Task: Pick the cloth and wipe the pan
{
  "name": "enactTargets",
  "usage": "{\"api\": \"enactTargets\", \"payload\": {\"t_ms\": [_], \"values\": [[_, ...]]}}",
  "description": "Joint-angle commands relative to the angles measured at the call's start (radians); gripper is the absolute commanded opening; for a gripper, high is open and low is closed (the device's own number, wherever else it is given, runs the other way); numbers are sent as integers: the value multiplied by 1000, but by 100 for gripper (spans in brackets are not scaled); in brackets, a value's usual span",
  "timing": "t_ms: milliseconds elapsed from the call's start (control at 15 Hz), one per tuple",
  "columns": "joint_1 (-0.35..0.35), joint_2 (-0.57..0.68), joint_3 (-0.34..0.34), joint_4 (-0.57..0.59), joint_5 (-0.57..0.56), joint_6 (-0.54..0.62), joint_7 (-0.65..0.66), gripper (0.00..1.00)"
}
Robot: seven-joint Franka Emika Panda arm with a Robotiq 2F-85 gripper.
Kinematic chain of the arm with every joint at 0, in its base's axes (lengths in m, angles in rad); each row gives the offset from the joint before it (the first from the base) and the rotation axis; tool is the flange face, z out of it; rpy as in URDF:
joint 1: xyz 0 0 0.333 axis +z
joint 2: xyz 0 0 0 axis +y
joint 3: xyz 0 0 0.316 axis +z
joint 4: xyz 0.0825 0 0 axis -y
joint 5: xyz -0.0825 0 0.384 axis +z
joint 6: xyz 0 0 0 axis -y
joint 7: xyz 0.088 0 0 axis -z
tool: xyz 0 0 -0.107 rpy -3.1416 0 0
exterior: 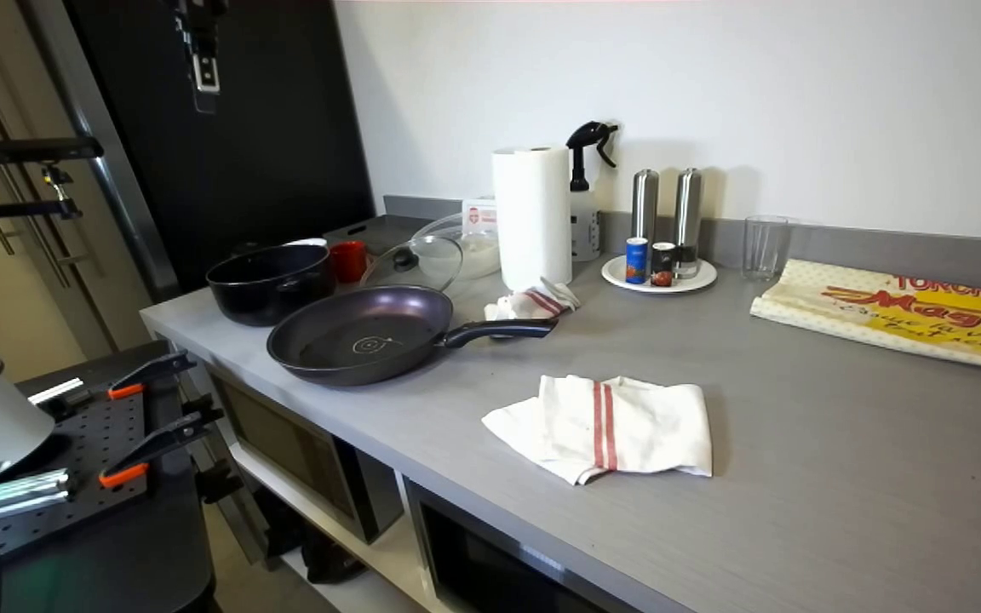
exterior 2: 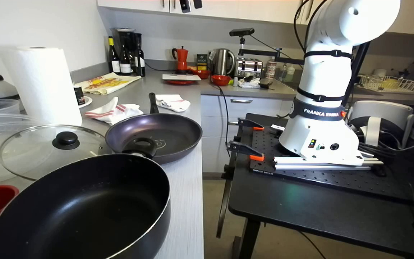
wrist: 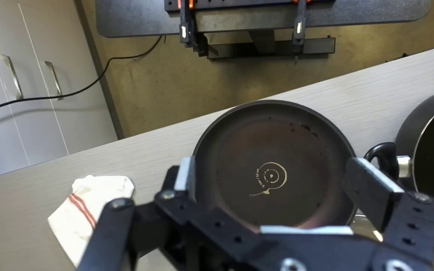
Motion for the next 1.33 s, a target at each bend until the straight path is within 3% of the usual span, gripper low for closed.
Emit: {"api": "enactTargets", "payload": {"t_ms": [0,267,600,1267], "values": [[-9,116,-87,107,-24,2,-123,100],[-28,240,-177,213,-19,37,-277,100],[-53,411,-243,363,0,72,-425,100],[-150,747,-268,662,92,140,-698,100]]}}
